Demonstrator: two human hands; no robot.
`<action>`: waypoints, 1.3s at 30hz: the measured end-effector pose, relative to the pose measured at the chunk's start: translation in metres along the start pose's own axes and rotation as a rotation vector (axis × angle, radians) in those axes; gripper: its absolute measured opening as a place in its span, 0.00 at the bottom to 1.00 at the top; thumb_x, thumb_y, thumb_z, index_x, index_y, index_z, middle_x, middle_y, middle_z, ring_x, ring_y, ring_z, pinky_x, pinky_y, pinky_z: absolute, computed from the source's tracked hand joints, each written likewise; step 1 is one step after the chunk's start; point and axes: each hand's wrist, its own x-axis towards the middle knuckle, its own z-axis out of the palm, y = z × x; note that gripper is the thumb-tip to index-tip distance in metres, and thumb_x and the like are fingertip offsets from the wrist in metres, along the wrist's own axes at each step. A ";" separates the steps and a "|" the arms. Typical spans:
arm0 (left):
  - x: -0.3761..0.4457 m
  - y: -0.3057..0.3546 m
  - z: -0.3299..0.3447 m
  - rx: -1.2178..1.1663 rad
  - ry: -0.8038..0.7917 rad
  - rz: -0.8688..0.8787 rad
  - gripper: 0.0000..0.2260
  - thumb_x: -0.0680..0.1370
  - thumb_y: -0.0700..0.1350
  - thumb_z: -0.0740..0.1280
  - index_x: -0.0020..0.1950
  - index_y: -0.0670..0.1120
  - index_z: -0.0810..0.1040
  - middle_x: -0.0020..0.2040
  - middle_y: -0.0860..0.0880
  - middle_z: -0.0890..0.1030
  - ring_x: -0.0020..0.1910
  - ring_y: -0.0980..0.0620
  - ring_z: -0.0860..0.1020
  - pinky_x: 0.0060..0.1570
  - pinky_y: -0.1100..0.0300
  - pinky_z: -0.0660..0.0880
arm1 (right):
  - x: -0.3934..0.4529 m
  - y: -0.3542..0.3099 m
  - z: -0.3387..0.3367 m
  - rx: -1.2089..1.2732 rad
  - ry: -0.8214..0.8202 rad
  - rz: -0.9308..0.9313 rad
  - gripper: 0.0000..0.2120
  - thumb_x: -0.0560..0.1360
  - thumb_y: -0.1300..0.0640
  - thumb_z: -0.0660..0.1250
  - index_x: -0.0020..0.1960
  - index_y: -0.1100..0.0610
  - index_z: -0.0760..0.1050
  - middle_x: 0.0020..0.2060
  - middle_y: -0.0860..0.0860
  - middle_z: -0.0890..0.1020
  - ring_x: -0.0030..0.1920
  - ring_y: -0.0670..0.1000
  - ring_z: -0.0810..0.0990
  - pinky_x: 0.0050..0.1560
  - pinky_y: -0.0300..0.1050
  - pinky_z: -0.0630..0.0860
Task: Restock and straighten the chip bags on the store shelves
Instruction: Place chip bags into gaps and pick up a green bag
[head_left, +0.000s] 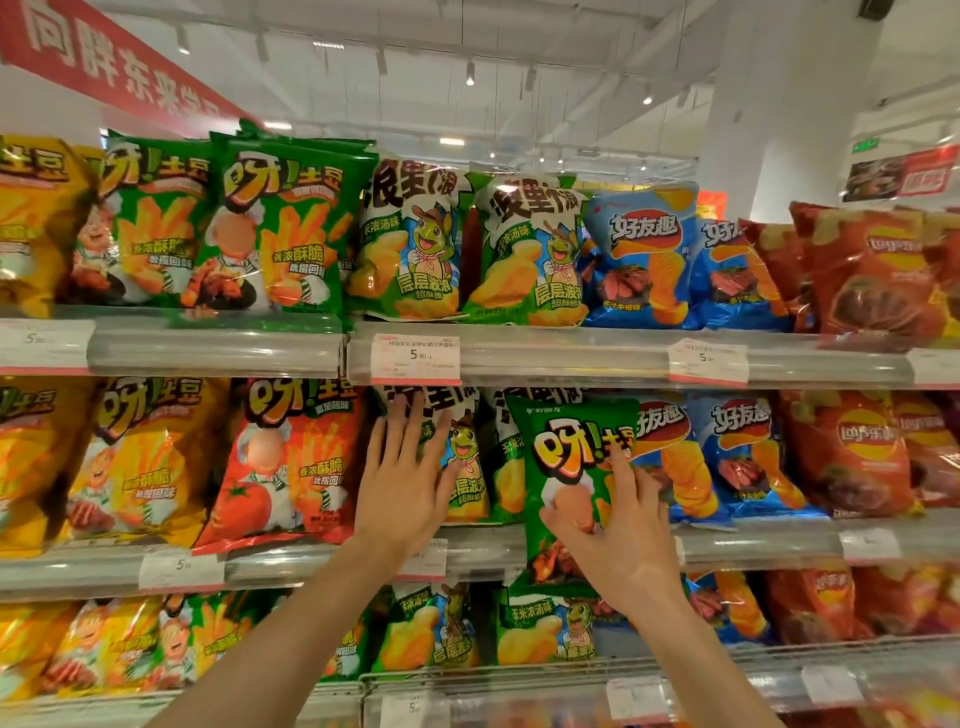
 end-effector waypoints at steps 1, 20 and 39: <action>0.001 -0.001 0.003 0.025 -0.031 -0.012 0.28 0.84 0.61 0.49 0.82 0.50 0.56 0.82 0.42 0.51 0.81 0.41 0.47 0.78 0.41 0.50 | 0.000 0.001 0.000 0.005 0.003 -0.005 0.52 0.69 0.29 0.68 0.81 0.44 0.42 0.80 0.52 0.53 0.77 0.62 0.57 0.71 0.63 0.65; -0.006 0.056 -0.067 -1.243 -0.433 -0.528 0.40 0.70 0.71 0.68 0.77 0.56 0.63 0.66 0.56 0.77 0.60 0.54 0.80 0.63 0.49 0.77 | -0.017 -0.006 0.006 0.238 -0.087 -0.203 0.52 0.65 0.25 0.69 0.77 0.31 0.39 0.78 0.40 0.52 0.78 0.47 0.55 0.75 0.58 0.64; -0.049 0.045 -0.089 -1.342 -0.285 -0.535 0.33 0.75 0.54 0.72 0.76 0.62 0.61 0.53 0.72 0.79 0.54 0.73 0.77 0.47 0.70 0.76 | -0.019 0.000 -0.003 0.655 -0.341 -0.014 0.37 0.70 0.26 0.61 0.75 0.40 0.64 0.60 0.39 0.80 0.56 0.36 0.80 0.61 0.42 0.77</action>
